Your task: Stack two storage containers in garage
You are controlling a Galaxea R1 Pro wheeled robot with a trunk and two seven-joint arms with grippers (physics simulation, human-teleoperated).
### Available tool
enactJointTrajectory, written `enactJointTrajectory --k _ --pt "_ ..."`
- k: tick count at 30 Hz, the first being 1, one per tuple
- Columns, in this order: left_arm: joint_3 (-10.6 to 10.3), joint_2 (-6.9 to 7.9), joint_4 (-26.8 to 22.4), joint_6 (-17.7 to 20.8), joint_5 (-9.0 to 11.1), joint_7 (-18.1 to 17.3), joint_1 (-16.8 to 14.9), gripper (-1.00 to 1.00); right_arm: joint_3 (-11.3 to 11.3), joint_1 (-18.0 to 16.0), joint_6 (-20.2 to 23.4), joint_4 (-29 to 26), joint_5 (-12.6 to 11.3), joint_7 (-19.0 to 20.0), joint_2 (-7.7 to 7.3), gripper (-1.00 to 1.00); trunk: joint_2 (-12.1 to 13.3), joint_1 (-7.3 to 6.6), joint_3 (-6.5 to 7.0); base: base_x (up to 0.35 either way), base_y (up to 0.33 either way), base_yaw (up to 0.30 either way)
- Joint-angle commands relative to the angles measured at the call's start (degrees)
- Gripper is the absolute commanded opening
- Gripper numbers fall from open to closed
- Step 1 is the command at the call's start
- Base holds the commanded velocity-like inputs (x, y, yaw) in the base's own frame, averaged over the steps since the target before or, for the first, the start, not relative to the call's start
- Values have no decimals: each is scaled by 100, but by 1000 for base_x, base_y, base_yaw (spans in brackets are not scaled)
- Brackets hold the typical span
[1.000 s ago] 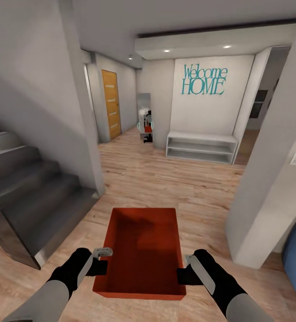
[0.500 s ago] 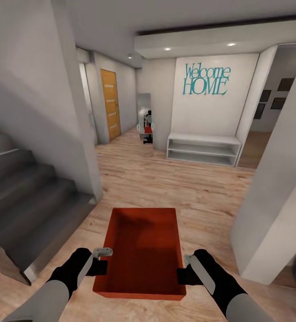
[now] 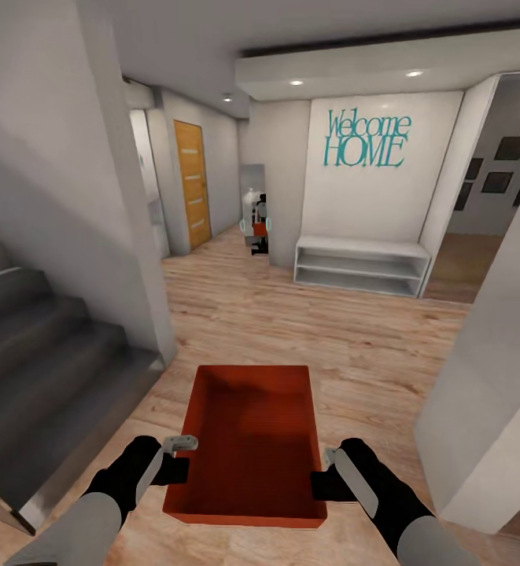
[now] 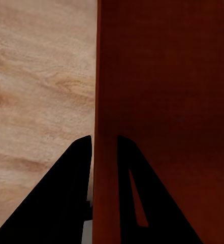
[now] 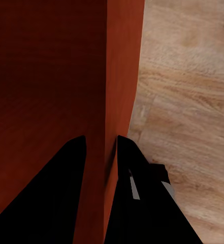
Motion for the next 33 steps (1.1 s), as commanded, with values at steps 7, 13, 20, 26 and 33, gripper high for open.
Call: enactJointTrajectory --k 7,13,20,26,33 --pt "14 -12 -22 30 5 -8 -8 -100 25 -1 75 2 237 -73 -5 -100 -5 4 -8 329 0 0" --pt "14 -14 -22 29 5 -8 -8 -100 22 0 75 2 237 -73 -6 -100 -5 4 -8 329 0 0" --pt "14 -12 -22 28 5 -8 -7 -100 25 0 75 2 237 -73 -6 -100 -5 4 -8 329 0 0" --pt "14 -11 -22 28 5 -8 -10 -100 23 0 75 2 237 -73 -5 -100 -5 4 -8 329 0 0" --pt "14 -15 -22 28 5 -8 -7 -100 24 0 75 2 237 -73 -5 -100 -5 4 -8 328 0 0"
